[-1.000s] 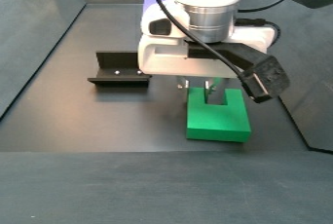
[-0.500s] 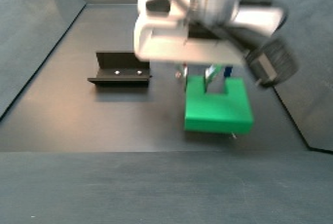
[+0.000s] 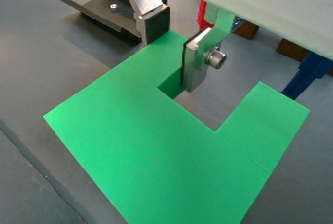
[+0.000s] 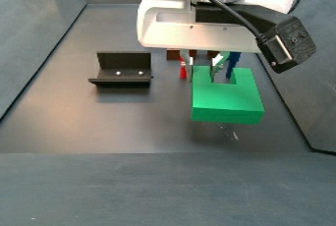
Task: Pick up the green object. Move up. Place the green object on the fixture. Regrasp the green object. Move to above the board. Insert the green object.
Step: Place the green object on the fixture.
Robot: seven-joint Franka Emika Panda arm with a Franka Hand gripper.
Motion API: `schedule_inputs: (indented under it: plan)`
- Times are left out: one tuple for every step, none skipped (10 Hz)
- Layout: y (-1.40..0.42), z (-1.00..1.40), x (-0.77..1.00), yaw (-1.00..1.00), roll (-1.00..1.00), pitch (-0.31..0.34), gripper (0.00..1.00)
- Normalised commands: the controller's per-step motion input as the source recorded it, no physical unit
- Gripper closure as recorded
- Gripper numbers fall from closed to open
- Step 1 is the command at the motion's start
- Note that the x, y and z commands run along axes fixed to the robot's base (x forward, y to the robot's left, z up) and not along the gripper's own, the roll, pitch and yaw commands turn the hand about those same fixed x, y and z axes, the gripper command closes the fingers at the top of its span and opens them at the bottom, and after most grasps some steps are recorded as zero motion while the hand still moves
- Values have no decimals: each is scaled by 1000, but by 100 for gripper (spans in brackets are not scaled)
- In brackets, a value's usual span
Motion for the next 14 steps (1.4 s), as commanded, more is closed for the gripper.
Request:
schedule_inputs:
  plan:
    - [3, 334, 689, 0, -711, 20, 100]
    - [-46, 197, 980, 0, -540, 109, 100]
    - [-120, 186, 1000, 0, -526, 97, 100]
    - [-157, 189, 1000, -29, -551, 106, 100]
    - [-160, 183, 1000, -43, -574, 120, 100]
    - [-146, 154, 1000, -80, -611, 143, 100]
    - [-103, 166, 1000, -117, -657, 120, 100]
    - [-91, 106, 1000, -106, -706, 151, 100]
    - [-57, 86, 997, -91, -714, 146, 100]
    - [-43, 91, 1000, -77, -706, 134, 100]
    - [0, 97, 983, -37, -689, 137, 100]
    - [0, 109, 974, -3, -674, 131, 100]
    - [0, 129, 951, 0, -691, 97, 100]
    - [6, 57, 911, 0, -774, 100, 100]
